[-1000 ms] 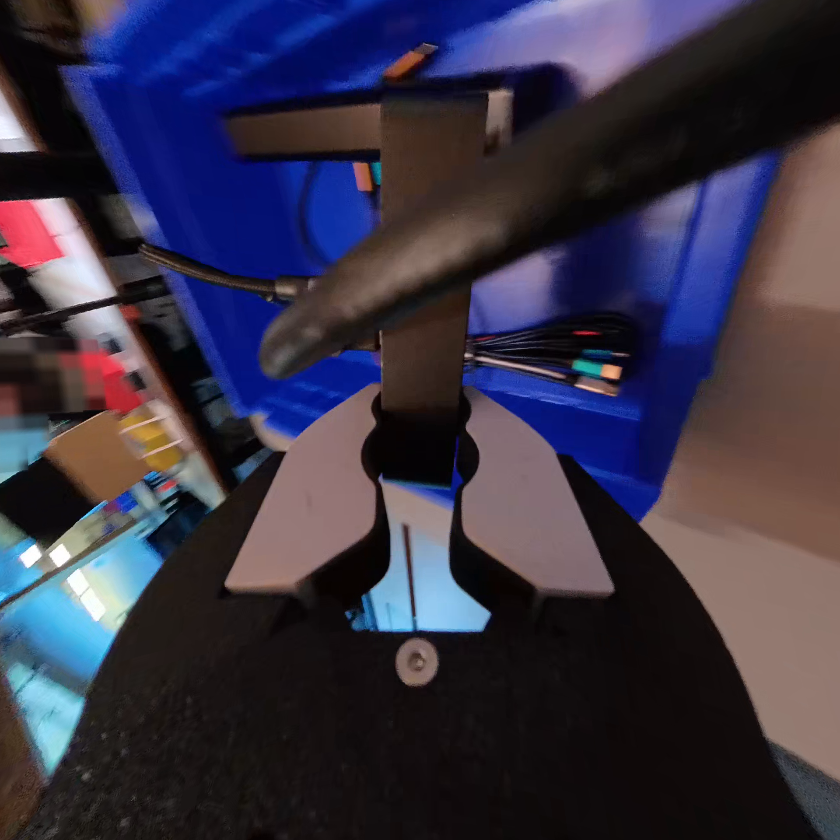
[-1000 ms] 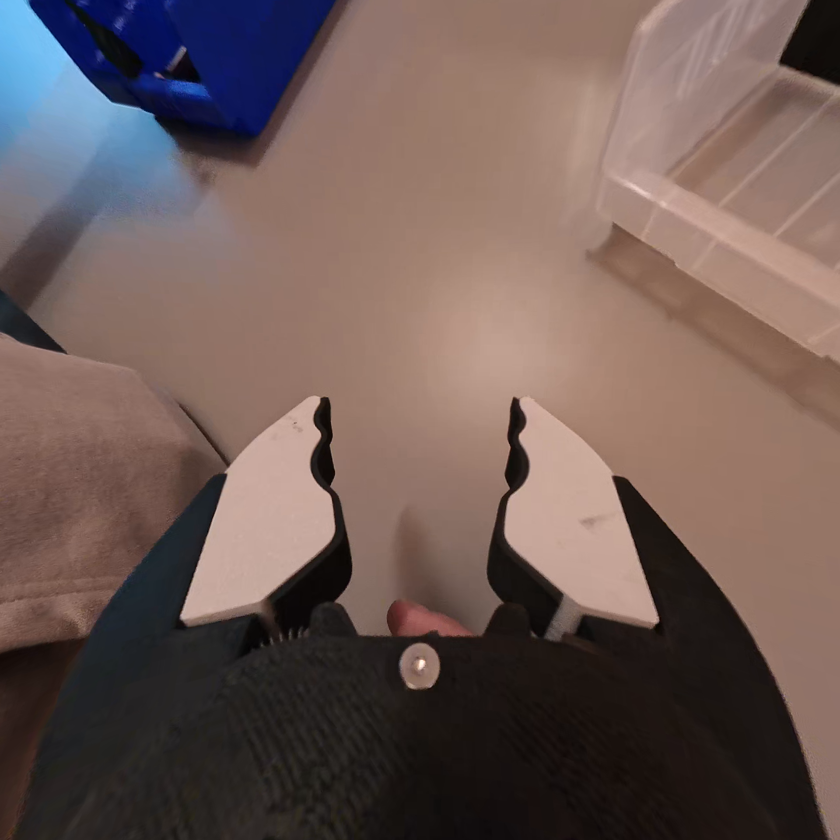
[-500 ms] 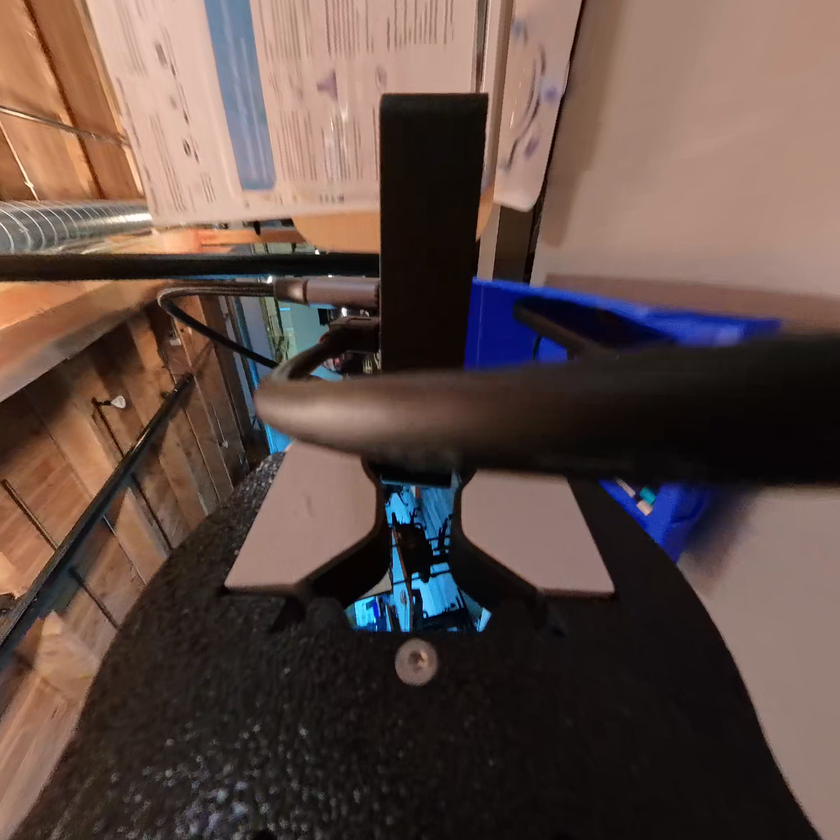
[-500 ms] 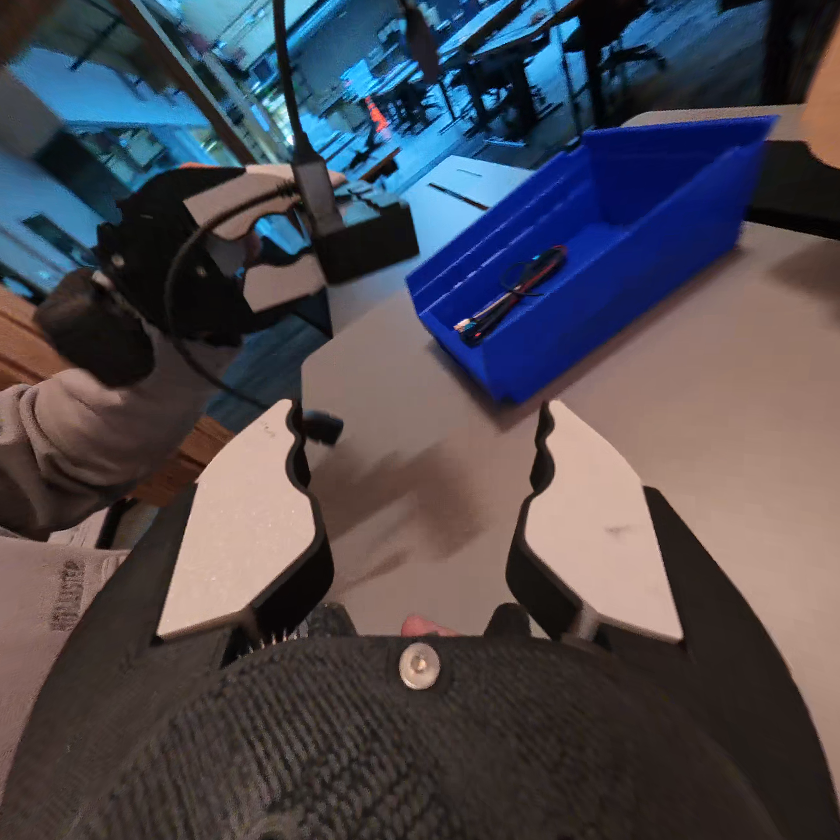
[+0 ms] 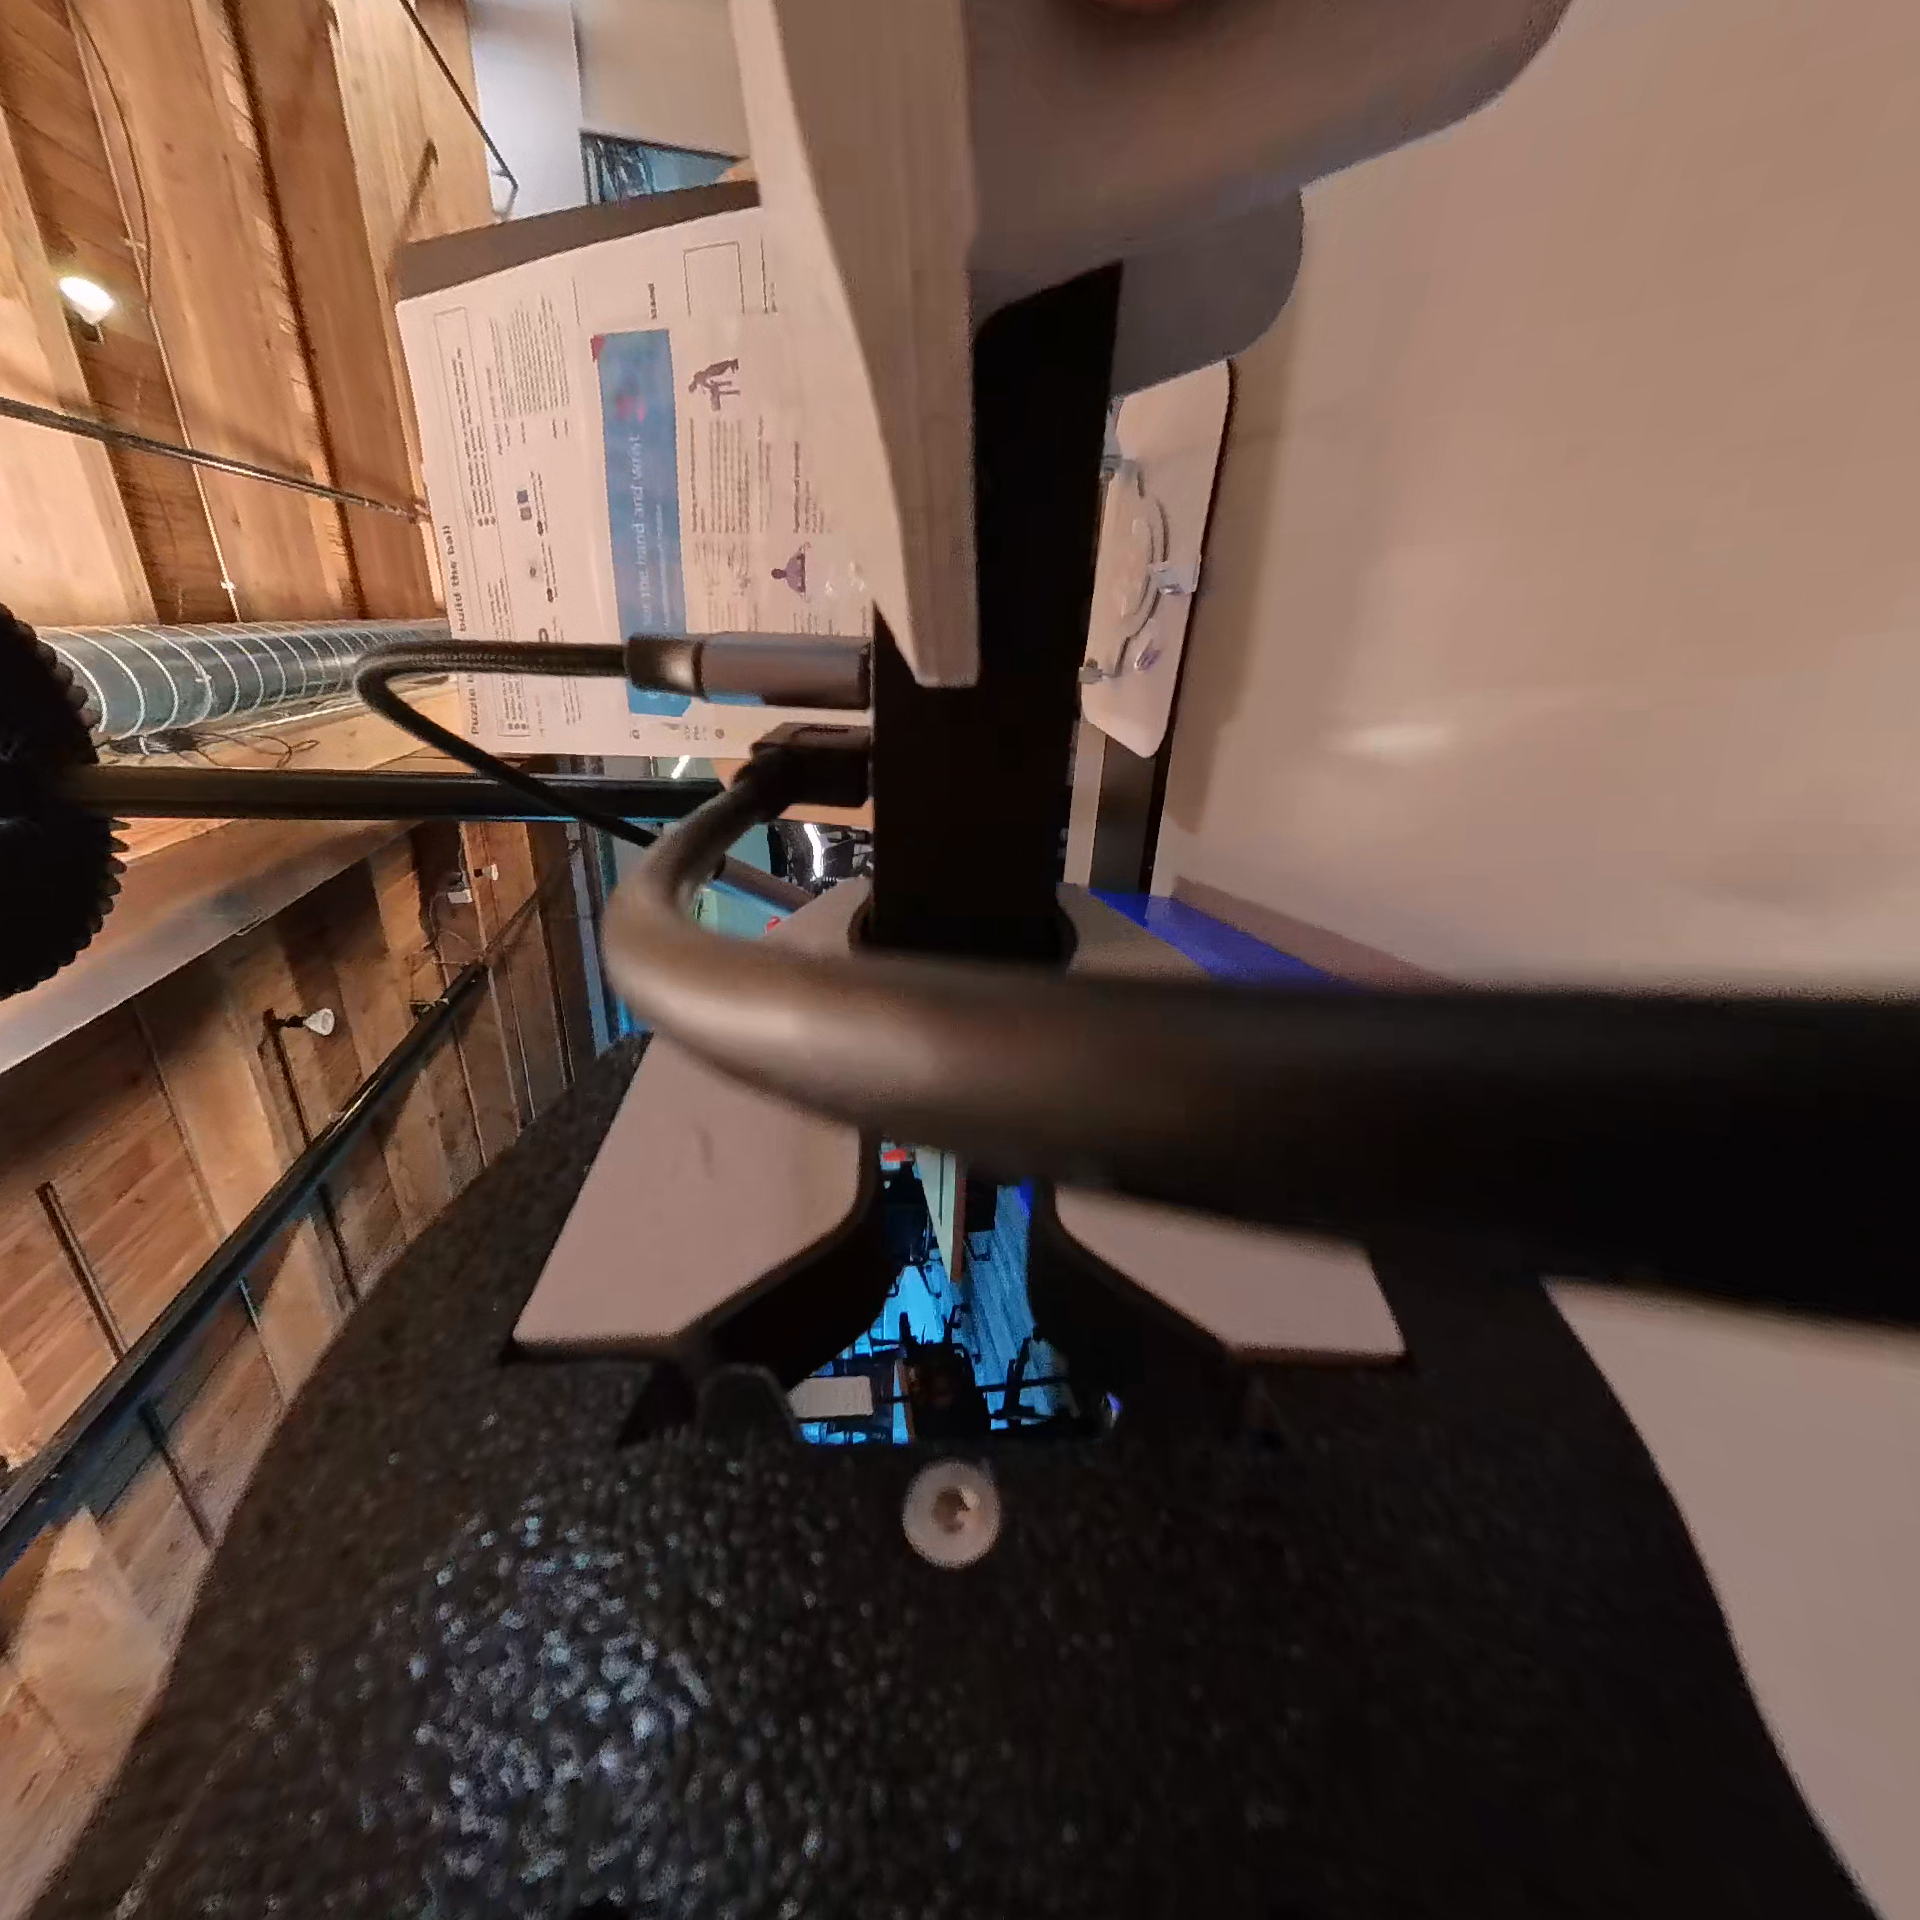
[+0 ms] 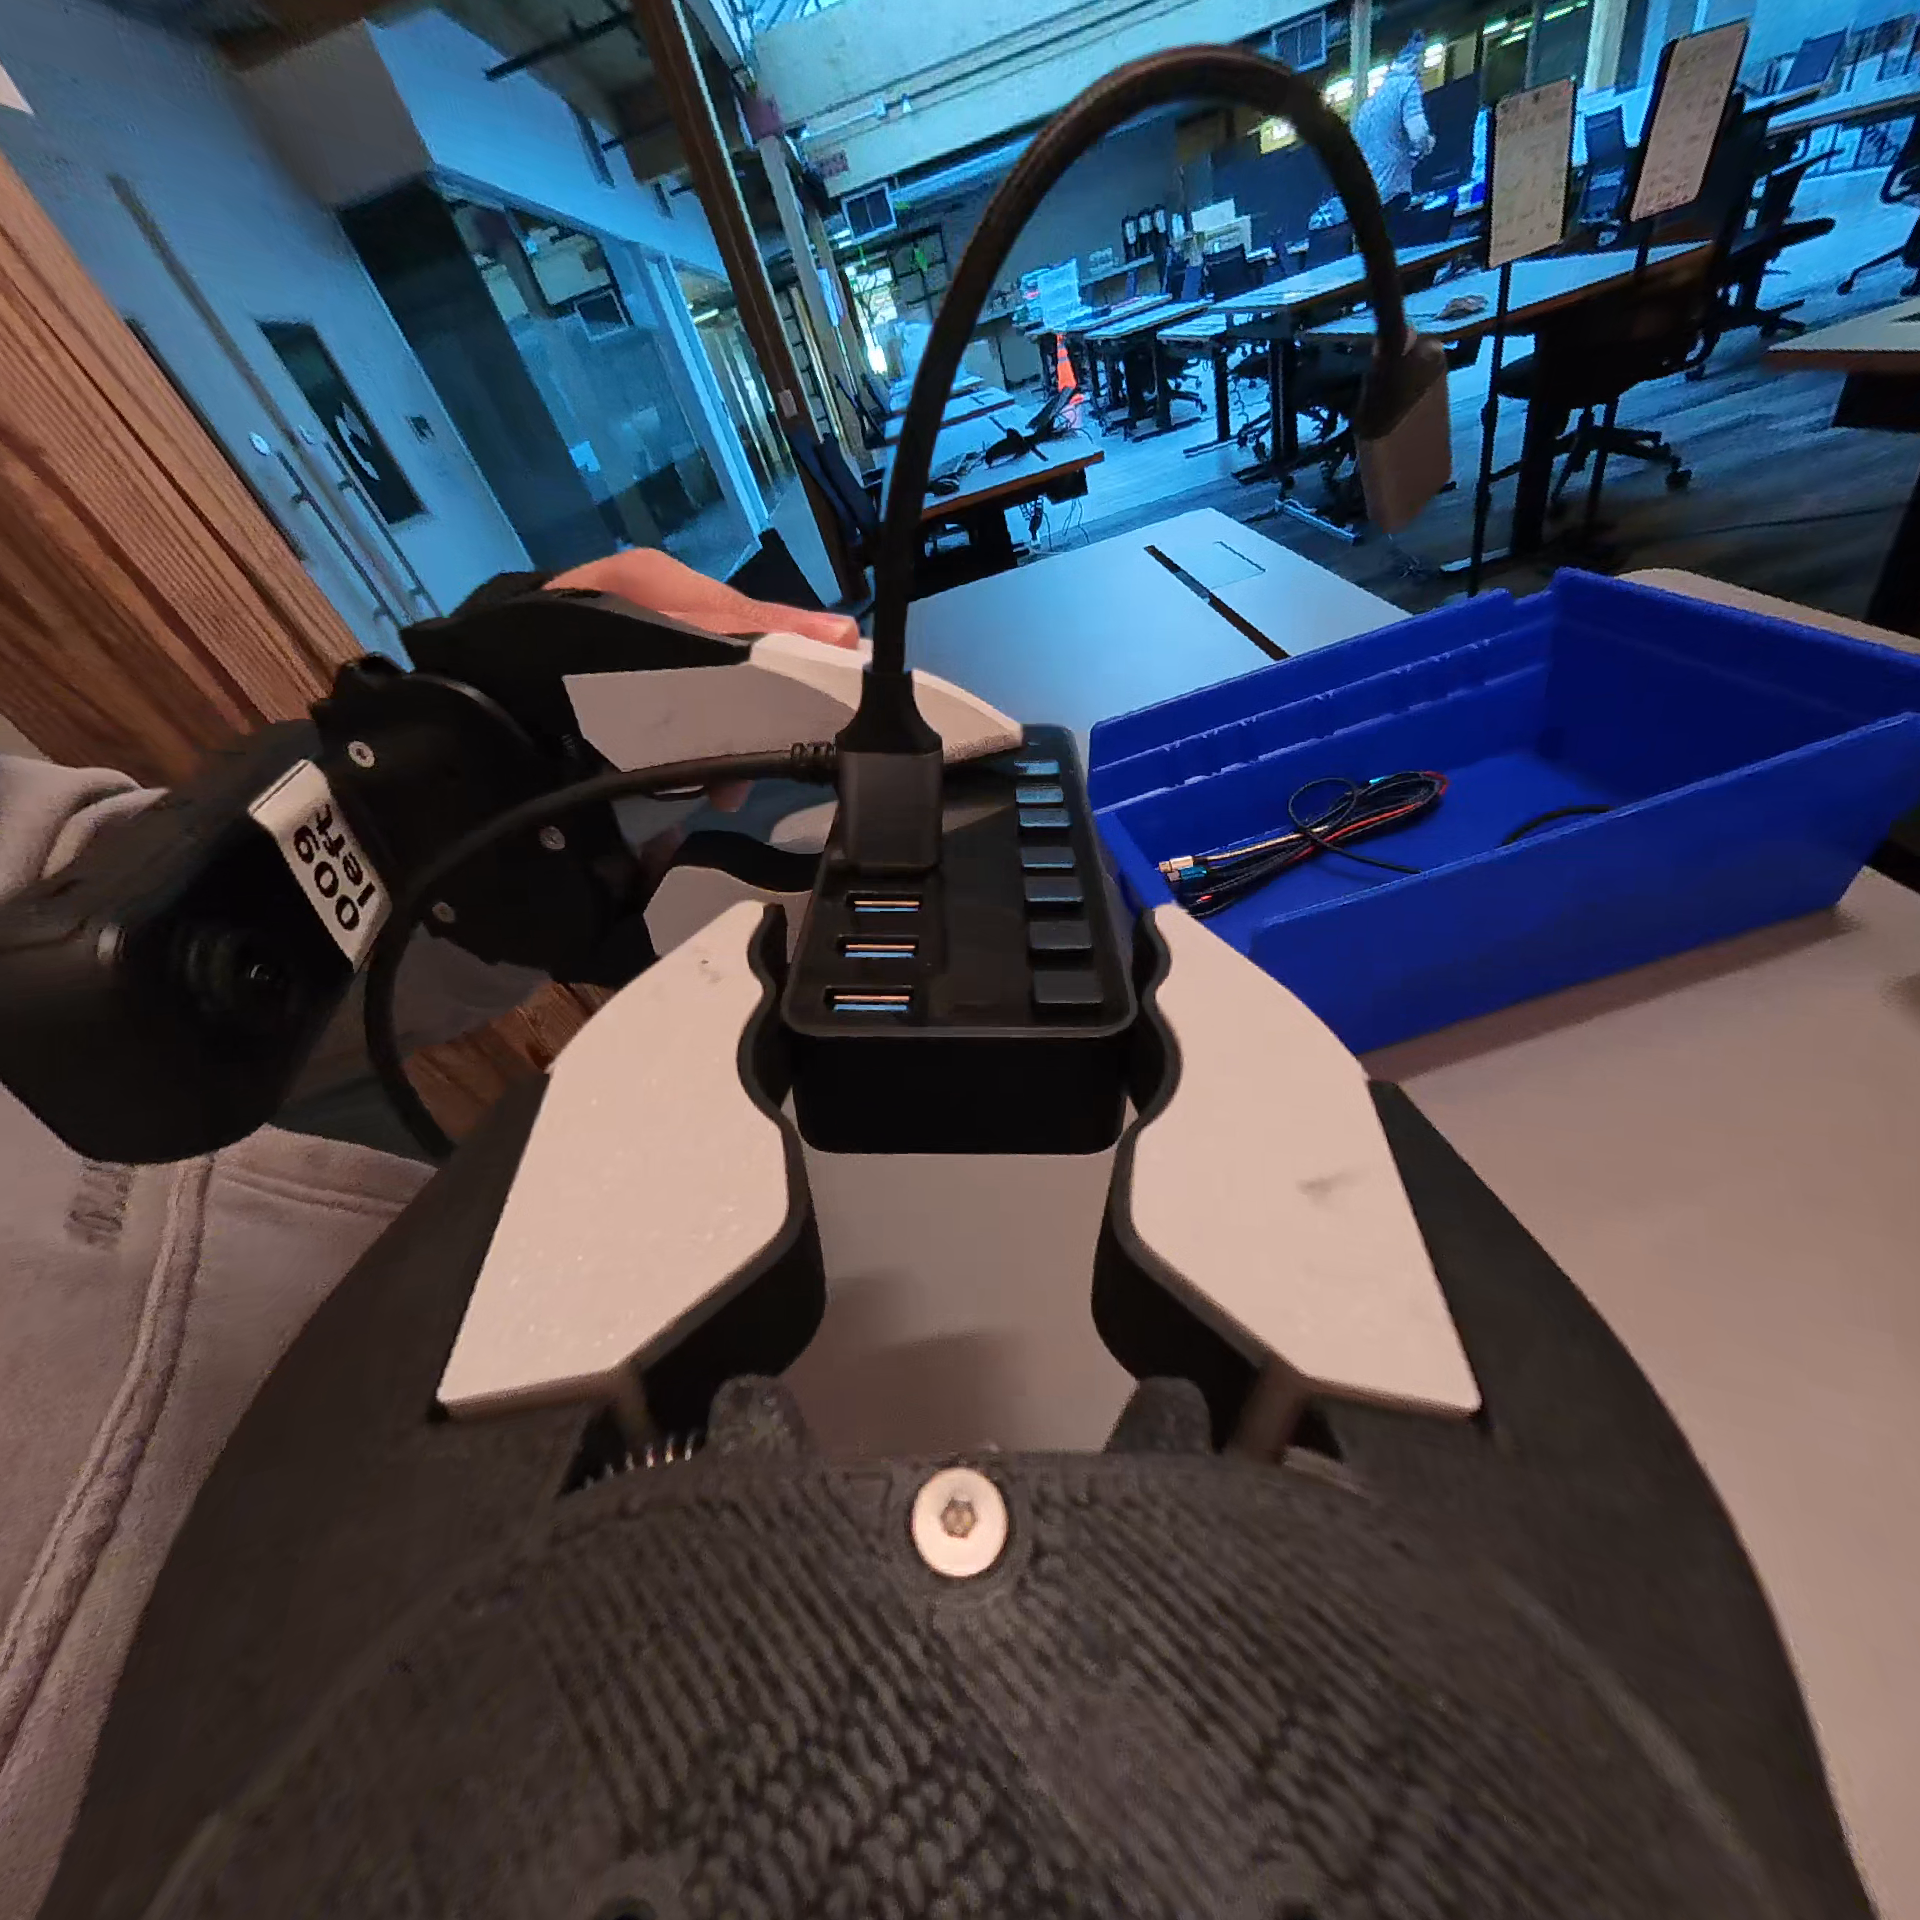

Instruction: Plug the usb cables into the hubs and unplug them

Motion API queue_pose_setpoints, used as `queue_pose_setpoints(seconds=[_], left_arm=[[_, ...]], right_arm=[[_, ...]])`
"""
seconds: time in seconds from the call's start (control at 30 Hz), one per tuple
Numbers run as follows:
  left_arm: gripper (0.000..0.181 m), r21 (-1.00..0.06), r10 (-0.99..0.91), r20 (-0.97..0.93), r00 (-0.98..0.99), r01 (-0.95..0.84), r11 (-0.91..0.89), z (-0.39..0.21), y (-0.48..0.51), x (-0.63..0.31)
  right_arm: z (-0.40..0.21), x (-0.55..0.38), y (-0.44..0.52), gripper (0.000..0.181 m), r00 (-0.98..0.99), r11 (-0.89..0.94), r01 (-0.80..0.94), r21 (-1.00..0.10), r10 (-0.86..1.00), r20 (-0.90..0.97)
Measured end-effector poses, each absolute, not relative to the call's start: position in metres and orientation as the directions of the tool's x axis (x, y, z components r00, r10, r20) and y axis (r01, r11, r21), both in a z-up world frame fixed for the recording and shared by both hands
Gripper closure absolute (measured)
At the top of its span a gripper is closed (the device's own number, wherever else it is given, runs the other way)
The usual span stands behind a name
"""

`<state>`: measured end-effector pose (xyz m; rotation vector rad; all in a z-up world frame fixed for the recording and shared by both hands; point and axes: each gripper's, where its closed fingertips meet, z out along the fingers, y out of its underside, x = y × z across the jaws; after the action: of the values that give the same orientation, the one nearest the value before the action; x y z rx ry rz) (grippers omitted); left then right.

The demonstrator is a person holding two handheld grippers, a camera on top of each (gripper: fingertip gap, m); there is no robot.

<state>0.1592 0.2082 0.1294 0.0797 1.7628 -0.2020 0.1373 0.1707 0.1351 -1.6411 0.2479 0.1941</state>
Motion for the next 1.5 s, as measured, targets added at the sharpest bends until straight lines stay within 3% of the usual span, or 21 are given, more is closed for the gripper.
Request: queue_pose_setpoints(seconds=[0.03, 0.07, 0.17, 0.3, 0.4, 0.47, 0.57, 0.67, 0.83, 0.87, 0.93, 1.03, 1.1, 1.17, 1.3, 1.37, 1.43, 1.5], left_arm=[[0.058, -0.111, -0.074, -0.976, -0.205, 0.176, 0.978, 0.128, 0.208, 0.160], [0.155, -0.156, -0.111, -0.967, -0.230, 0.190, 0.969, 0.126, 0.208, 0.160], [0.137, -0.450, -0.363, -0.855, -0.371, 0.180, 0.875, 0.121, 0.209, 0.164], [0.119, -0.795, -0.637, -0.538, -0.552, 0.082, 0.601, 0.110, 0.213, 0.168], [0.102, -0.932, -0.719, -0.235, -0.654, -0.058, 0.357, 0.091, 0.211, 0.168], [0.093, -0.961, -0.686, 0.019, -0.728, -0.202, 0.188, 0.076, 0.200, 0.162], [0.097, -0.958, -0.555, 0.190, -0.810, -0.277, 0.078, 0.064, 0.181, 0.148], [0.118, -0.972, -0.439, 0.154, -0.885, -0.216, 0.095, 0.061, 0.163, 0.134], [0.121, -0.970, -0.497, -0.122, -0.859, -0.004, 0.244, 0.070, 0.166, 0.142], [0.122, -0.959, -0.498, -0.183, -0.847, 0.042, 0.281, 0.074, 0.168, 0.144], [0.144, -0.930, -0.497, -0.300, -0.814, 0.134, 0.341, 0.084, 0.172, 0.149], [0.154, -0.907, -0.471, -0.349, -0.810, 0.164, 0.388, 0.088, 0.171, 0.157], [0.154, -0.852, -0.419, -0.449, -0.789, 0.237, 0.466, 0.083, 0.170, 0.164], [0.155, -0.760, -0.363, -0.578, -0.731, 0.320, 0.565, 0.086, 0.171, 0.170], [0.155, -0.456, -0.111, -0.844, -0.525, 0.592, 0.664, 0.111, 0.163, 0.160], [0.155, -0.362, -0.005, -0.886, -0.465, 0.684, 0.633, 0.120, 0.153, 0.147], [0.155, -0.355, 0.049, -0.882, -0.468, 0.731, 0.582, 0.126, 0.142, 0.132], [0.155, -0.379, 0.084, -0.866, -0.493, 0.756, 0.533, 0.130, 0.130, 0.116]], right_arm=[[0.135, 0.138, 0.171, 0.115, 0.963, -0.071, -0.269, -0.960, -0.045, -0.267], [0.137, 0.140, 0.172, 0.117, 0.963, -0.048, -0.268, -0.962, -0.047, -0.265], [0.141, 0.145, 0.171, 0.119, 0.959, 0.017, -0.282, -0.959, -0.039, -0.282], [0.145, 0.153, 0.173, 0.120, 0.937, 0.084, -0.346, -0.935, -0.028, -0.349], [0.154, 0.162, 0.174, 0.121, 0.921, 0.150, -0.377, -0.914, -0.040, -0.387], [0.157, 0.164, 0.177, 0.122, 0.906, 0.160, -0.410, -0.898, -0.043, -0.422], [0.152, 0.160, 0.185, 0.123, 0.893, 0.127, -0.434, -0.892, -0.068, -0.445], [0.141, 0.154, 0.184, 0.124, 0.889, 0.078, -0.428, -0.900, -0.140, -0.435], [0.129, 0.151, 0.159, 0.124, 0.892, -0.080, -0.403, -0.912, -0.259, -0.372], [0.125, 0.153, 0.152, 0.117, 0.893, -0.118, -0.383, -0.916, -0.301, -0.334], [0.122, 0.150, 0.144, 0.102, 0.899, -0.167, -0.365, -0.916, -0.318, -0.300], [0.107, 0.143, 0.145, 0.105, 0.911, -0.241, -0.373, -0.896, -0.277, -0.305], [0.090, 0.140, 0.148, 0.113, 0.924, -0.287, -0.369, -0.884, -0.220, -0.314], [0.075, 0.152, 0.140, 0.103, 0.914, -0.314, -0.380, -0.870, -0.274, -0.300], [0.068, 0.168, 0.118, 0.108, 0.945, -0.343, -0.252, -0.905, -0.289, -0.153], [0.077, 0.168, 0.115, 0.104, 0.969, -0.308, -0.153, -0.939, -0.235, -0.081], [0.087, 0.157, 0.116, 0.083, 0.977, -0.180, -0.203, -0.962, -0.099, -0.188], [0.107, 0.140, 0.110, 0.074, 0.890, -0.017, -0.426, -0.905, 0.173, -0.422]])
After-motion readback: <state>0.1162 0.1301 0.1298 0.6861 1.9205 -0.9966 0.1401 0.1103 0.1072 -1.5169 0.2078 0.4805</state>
